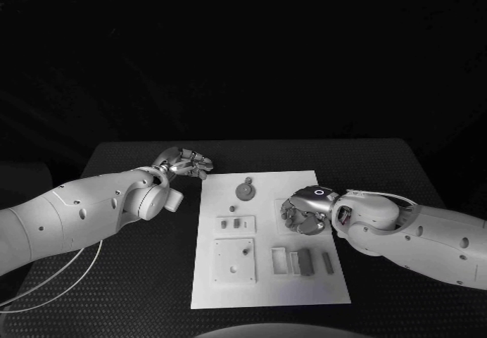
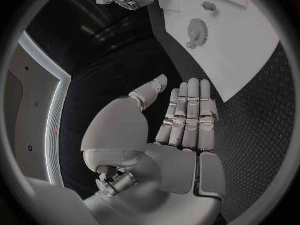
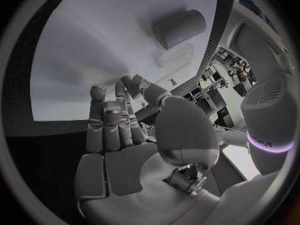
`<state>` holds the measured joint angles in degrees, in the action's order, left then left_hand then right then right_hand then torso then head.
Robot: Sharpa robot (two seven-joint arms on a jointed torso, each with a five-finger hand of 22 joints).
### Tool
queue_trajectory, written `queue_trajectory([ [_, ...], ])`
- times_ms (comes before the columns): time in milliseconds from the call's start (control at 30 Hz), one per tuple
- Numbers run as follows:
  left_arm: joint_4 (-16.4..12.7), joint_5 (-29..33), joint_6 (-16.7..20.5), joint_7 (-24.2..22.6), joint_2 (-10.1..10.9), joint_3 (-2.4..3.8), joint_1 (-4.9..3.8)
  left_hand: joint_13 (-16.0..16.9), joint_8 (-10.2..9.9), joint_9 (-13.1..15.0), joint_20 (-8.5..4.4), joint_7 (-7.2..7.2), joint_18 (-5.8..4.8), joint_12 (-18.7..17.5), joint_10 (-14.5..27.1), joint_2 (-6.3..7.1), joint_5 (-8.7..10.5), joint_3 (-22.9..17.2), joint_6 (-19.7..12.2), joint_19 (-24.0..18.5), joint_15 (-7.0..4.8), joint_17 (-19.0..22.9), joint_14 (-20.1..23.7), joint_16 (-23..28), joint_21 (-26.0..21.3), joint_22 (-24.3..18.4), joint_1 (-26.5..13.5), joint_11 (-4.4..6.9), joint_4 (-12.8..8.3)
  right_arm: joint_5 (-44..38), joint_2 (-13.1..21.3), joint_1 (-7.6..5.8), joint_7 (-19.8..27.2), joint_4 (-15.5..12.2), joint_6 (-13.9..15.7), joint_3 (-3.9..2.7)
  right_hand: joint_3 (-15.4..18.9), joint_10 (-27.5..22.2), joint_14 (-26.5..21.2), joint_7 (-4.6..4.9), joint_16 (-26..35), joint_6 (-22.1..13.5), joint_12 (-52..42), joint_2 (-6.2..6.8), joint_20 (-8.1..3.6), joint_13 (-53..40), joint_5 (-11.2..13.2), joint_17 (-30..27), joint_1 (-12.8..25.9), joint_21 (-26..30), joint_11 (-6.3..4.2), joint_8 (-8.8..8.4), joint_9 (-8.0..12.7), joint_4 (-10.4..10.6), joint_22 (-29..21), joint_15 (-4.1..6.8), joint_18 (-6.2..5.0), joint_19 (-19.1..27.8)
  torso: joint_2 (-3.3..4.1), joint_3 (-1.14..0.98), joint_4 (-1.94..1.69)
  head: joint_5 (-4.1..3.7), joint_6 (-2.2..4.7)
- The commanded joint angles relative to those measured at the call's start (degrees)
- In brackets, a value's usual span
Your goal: Assemble the parts on the task board
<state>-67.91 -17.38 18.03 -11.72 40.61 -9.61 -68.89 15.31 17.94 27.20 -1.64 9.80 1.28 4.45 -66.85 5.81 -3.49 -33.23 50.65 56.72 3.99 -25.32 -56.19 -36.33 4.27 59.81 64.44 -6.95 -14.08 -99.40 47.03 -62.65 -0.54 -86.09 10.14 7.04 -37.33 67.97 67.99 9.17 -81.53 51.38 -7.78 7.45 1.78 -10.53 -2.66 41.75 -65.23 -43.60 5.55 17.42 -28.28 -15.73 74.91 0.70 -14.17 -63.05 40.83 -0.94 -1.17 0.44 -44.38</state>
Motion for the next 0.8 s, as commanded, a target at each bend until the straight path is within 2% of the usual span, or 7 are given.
queue_trajectory([
  [33, -0.12, 0.44, -0.07, -0.85, -0.06, 0.04, -0.12, 0.08, 0.25, -0.08, 0.04, -0.08, 0.4, 0.14, -0.37, 0.12, 0.23, 0.19, 0.04, 0.53, 0.04, -0.1, -0.47, 0.28, -0.24, -0.1, -0.54, 0.07, 0.13, -0.91, -0.14, 0.13, 0.06, -0.33, 0.51, 0.06, 0.25, 0.62, 0.33, 0.01, 0.23, 0.43, -0.4, -0.55, -0.29, -0.08, -0.22, 0.08, 0.11, 0.0, -0.04, 0.21, -0.1, -0.09, 1.2, 0.13, -0.83, -0.32, -0.01, -0.01, 0.07, -0.01, -0.02],
  [500, -0.06, 0.45, -0.61, -0.7, -0.05, 0.04, -0.12, 0.06, 0.23, -0.12, 0.03, -0.06, 0.39, 0.08, -0.34, 0.11, 0.24, 0.34, -0.02, 0.5, 0.04, -0.27, -0.45, 0.44, -0.27, -0.14, -0.69, 0.06, 0.23, -2.06, -0.23, 0.18, -0.34, -0.52, 1.35, 0.09, 0.27, 2.02, 0.82, -0.64, 0.28, 1.95, -1.18, -1.42, -0.52, -0.54, -0.23, 0.12, 1.37, -0.08, -0.68, 1.03, -0.39, 1.44, 1.16, 0.75, -0.83, -0.8, 0.0, -0.04, 0.09, -0.07, 0.05],
  [533, -0.05, 0.45, -0.69, -0.71, -0.05, 0.04, -0.12, 0.06, 0.23, -0.12, 0.03, -0.06, 0.39, 0.08, -0.34, 0.09, 0.23, 0.34, -0.02, 0.5, 0.04, -0.28, -0.45, 0.45, -0.27, -0.15, -0.7, 0.06, 0.24, -2.1, -0.23, 0.18, -0.36, -0.52, 1.32, 0.09, 0.24, 2.28, 0.86, -0.79, 0.26, 2.32, -1.33, -1.8, -0.54, -0.63, -0.23, 0.15, 1.49, -0.09, -0.8, 1.24, -0.49, 1.68, 1.17, 0.86, -0.83, -0.85, -0.01, -0.04, 0.08, -0.09, 0.03],
  [567, -0.11, 0.45, -0.68, -0.62, -0.02, 0.04, -0.12, 0.06, 0.32, -0.1, 0.03, -0.11, 0.39, 0.07, -0.36, -0.01, 0.23, 0.37, 0.12, 0.49, 0.05, -0.36, -0.45, 0.53, -0.28, -0.17, -0.72, 0.06, 0.29, -2.18, -0.22, 0.18, -0.51, -0.54, 1.12, 0.1, 0.35, 3.21, 0.9, -1.07, 0.23, 3.09, -1.92, -3.12, -0.43, -1.02, -0.2, 0.2, 2.42, -0.07, -1.1, 1.66, -0.7, 2.84, 1.14, 1.15, -0.83, -0.91, -0.02, -0.04, 0.07, -0.13, 0.05],
  [600, -0.12, 0.45, -0.68, -0.58, -0.01, 0.04, -0.12, 0.06, 0.34, -0.1, 0.03, -0.12, 0.39, 0.06, -0.36, -0.02, 0.23, 0.38, 0.15, 0.48, 0.05, -0.38, -0.45, 0.54, -0.28, -0.17, -0.72, 0.06, 0.3, -2.48, -0.21, 0.19, -0.62, -0.56, 1.06, 0.1, 0.57, 3.5, 0.9, -1.29, 0.22, 3.41, -2.14, -3.75, -0.39, -1.25, -0.2, 0.24, 3.2, -0.03, -1.31, 1.84, -0.82, 3.56, 1.14, 1.37, -0.83, -0.85, -0.02, -0.04, 0.07, -0.13, 0.05],
  [633, -0.12, 0.45, -0.71, -0.58, -0.01, 0.04, -0.12, 0.06, 0.33, -0.11, 0.03, -0.12, 0.38, 0.05, -0.34, 0.01, 0.23, 0.4, 0.13, 0.47, 0.05, -0.4, -0.45, 0.56, -0.29, -0.18, -0.73, 0.06, 0.29, -2.66, -0.2, 0.19, -0.65, -0.56, 1.08, 0.1, 0.67, 3.57, 0.9, -1.37, 0.22, 3.49, -2.21, -3.91, -0.41, -1.36, -0.22, 0.26, 3.49, 0.0, -1.4, 1.88, -0.86, 3.74, 1.15, 1.45, -0.83, -0.81, -0.02, -0.02, 0.06, -0.17, 0.1],
  [800, -0.17, 0.45, -0.67, -0.57, 0.15, 0.04, -0.12, 0.05, 0.29, -0.14, 0.03, -0.1, 0.38, 0.02, -0.31, 0.05, 0.23, 0.45, 0.04, 0.45, 0.05, -0.48, -0.44, 0.63, -0.3, -0.2, -0.75, 0.04, 0.28, -4.0, -0.13, 0.22, -1.54, -0.78, 1.18, 0.1, 0.2, 4.51, 0.91, -1.96, 0.23, 4.52, -2.99, -5.81, -0.72, -2.26, -0.22, 0.4, 2.45, 0.04, -1.99, 2.5, -1.36, 1.96, 1.19, 2.04, -0.83, -0.67, 0.0, -0.01, 0.03, -0.21, 0.06],
])
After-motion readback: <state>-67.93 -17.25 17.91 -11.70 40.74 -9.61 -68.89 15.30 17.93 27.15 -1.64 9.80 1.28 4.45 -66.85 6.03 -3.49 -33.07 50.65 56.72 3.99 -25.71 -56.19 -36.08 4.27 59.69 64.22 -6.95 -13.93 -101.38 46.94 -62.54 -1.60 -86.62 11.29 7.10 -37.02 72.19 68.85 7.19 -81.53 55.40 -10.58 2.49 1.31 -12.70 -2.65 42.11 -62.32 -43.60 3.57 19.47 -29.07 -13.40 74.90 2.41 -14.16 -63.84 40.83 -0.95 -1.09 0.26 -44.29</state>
